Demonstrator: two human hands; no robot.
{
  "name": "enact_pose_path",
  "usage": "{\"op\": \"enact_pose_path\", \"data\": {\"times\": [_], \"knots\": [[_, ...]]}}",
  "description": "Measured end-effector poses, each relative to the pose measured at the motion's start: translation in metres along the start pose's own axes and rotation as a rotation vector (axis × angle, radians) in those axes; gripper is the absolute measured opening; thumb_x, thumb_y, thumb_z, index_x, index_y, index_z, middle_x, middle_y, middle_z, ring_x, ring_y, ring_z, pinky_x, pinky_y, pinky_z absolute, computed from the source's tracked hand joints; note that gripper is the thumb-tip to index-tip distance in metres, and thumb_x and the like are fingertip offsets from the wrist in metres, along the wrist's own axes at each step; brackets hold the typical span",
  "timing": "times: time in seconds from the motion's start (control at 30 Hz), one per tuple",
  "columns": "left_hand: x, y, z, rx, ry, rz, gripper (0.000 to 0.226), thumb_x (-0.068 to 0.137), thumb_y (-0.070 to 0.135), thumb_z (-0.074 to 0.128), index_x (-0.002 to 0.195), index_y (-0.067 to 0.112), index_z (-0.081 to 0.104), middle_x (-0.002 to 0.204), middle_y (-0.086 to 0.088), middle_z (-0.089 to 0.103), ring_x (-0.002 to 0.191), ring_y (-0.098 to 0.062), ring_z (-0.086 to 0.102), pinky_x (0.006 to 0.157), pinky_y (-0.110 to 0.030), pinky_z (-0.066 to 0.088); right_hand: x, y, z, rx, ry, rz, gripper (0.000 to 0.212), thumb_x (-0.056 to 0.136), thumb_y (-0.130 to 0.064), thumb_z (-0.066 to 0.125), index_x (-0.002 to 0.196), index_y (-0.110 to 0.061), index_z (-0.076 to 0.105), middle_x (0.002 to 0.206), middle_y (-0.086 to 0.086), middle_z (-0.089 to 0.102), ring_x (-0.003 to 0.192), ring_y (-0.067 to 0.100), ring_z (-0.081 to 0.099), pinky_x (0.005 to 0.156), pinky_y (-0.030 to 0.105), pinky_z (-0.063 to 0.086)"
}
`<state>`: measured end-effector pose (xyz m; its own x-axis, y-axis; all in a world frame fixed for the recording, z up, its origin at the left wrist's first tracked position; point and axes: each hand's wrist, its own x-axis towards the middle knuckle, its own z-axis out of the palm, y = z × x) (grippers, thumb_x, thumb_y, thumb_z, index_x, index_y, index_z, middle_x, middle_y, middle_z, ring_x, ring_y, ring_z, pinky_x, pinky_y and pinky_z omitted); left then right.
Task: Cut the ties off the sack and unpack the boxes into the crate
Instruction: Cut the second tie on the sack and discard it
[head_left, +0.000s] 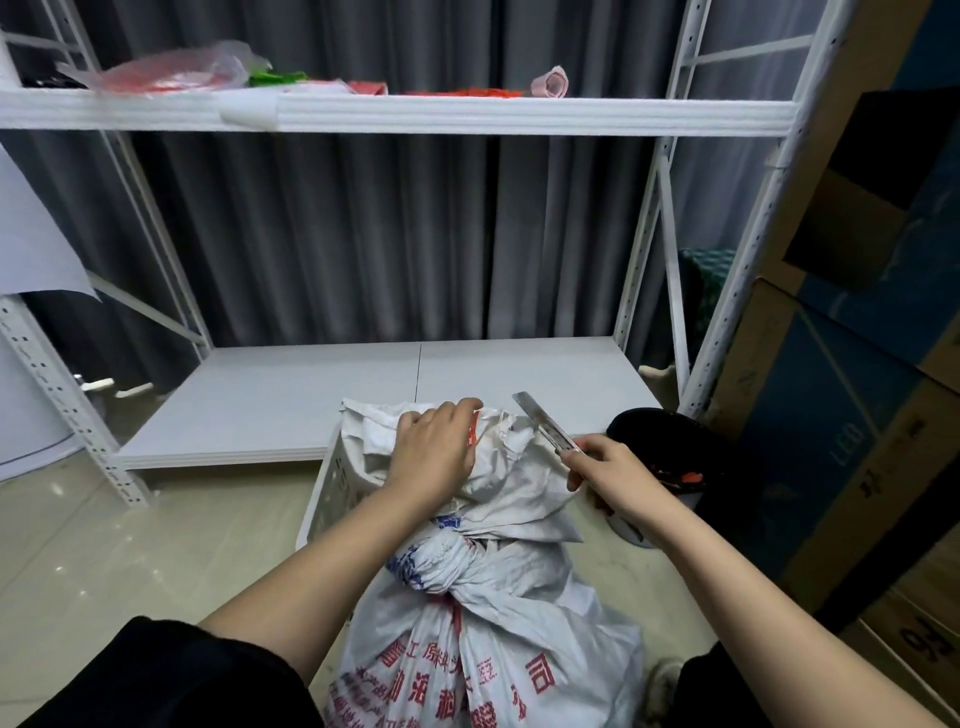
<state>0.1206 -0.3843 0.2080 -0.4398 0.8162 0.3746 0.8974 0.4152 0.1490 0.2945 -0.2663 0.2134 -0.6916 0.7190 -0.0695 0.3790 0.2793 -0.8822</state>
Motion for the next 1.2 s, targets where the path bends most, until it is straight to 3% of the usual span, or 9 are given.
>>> {"op": "enact_pose_path", "data": {"times": [0.13,0.23,0.33,0.5,0.57,0.67,0.77,0.93,1.2], "knots": [[0.003,0.007,0.007,0.075,-0.024,0.059,0.045,0.088,0.021,0.052,0.133,0.018,0.046,0.127,-0.006,0.050,0.119,-0.028,0.050,0.104,-0.039,0.029,0.001,0.013,-0.001,0.310,-0.008,0.114,0.013,0.097,-0.016,0.049,0.090,-0.010,0.057,0.071,0.007,0.060,0.039,0.010,0.045,0.037,0.018,0.031],[0.007,0.016,0.014,0.189,-0.135,0.071,0.057,0.088,0.032,0.052,0.141,0.018,0.037,0.152,-0.009,0.026,0.144,-0.024,0.019,0.118,-0.045,0.003,0.005,0.020,-0.005,0.454,-0.038,0.168,0.015,0.099,-0.011,0.044,0.089,-0.011,0.056,0.078,0.007,0.062,0.044,0.010,0.050,0.037,0.018,0.036],[0.011,0.031,0.022,0.191,-0.228,0.079,0.064,0.089,0.034,0.052,0.146,0.017,0.029,0.160,-0.008,0.003,0.149,-0.023,-0.001,0.118,-0.046,-0.005,0.001,0.026,-0.008,0.470,-0.044,0.168,0.014,0.099,-0.014,0.045,0.098,-0.016,0.058,0.080,0.004,0.065,0.047,0.008,0.054,0.040,0.016,0.037],[0.018,0.073,0.039,-0.062,-0.396,0.151,0.060,0.092,0.026,0.049,0.147,0.015,0.028,0.151,-0.009,0.031,0.140,-0.026,0.030,0.114,-0.034,0.021,0.004,0.049,-0.016,0.534,0.057,0.257,0.007,0.098,-0.020,0.048,0.097,-0.017,0.054,0.075,0.006,0.065,0.038,0.008,0.047,0.035,0.014,0.027],[0.019,0.095,0.051,-0.232,-0.517,0.104,0.057,0.093,0.023,0.047,0.147,0.014,0.029,0.150,-0.011,0.035,0.135,-0.027,0.037,0.110,-0.034,0.032,0.008,0.067,-0.019,0.550,0.099,0.305,0.008,0.098,-0.019,0.049,0.093,-0.013,0.052,0.071,0.007,0.063,0.035,0.007,0.045,0.034,0.013,0.026],[0.020,0.130,0.080,-0.341,-0.659,0.083,0.053,0.094,0.022,0.047,0.144,0.012,0.032,0.146,-0.014,0.040,0.132,-0.028,0.043,0.107,-0.037,0.037,0.014,0.101,-0.024,0.511,0.144,0.382,0.014,0.095,-0.016,0.055,0.082,-0.015,0.048,0.059,0.004,0.058,0.032,0.004,0.045,0.032,0.013,0.026],[0.015,0.158,0.116,-0.302,-0.781,0.115,0.053,0.094,0.021,0.046,0.144,0.011,0.031,0.144,-0.016,0.041,0.128,-0.033,0.046,0.101,-0.038,0.041,0.021,0.145,-0.028,0.386,0.183,0.450,0.024,0.092,-0.009,0.054,0.072,-0.018,0.044,0.056,0.004,0.054,0.032,0.004,0.042,0.034,0.014,0.023],[0.010,0.187,0.183,-0.140,-0.934,0.175,0.058,0.094,0.019,0.044,0.148,0.013,0.025,0.145,-0.016,0.039,0.128,-0.034,0.045,0.098,-0.039,0.039,0.033,0.230,-0.030,0.261,0.153,0.587,0.017,0.090,-0.008,0.051,0.073,-0.011,0.051,0.067,0.005,0.053,0.034,0.008,0.039,0.037,0.016,0.022],[0.013,0.217,0.283,0.048,-0.957,0.307,0.040,0.095,0.015,0.042,0.133,0.005,0.042,0.130,-0.018,0.051,0.120,-0.033,0.050,0.101,-0.038,0.034,0.067,0.371,-0.015,0.057,0.096,0.792,0.028,0.093,-0.024,0.047,0.069,-0.012,0.055,0.072,0.009,0.053,0.068,0.026,0.050,0.050,0.024,0.033]]}}
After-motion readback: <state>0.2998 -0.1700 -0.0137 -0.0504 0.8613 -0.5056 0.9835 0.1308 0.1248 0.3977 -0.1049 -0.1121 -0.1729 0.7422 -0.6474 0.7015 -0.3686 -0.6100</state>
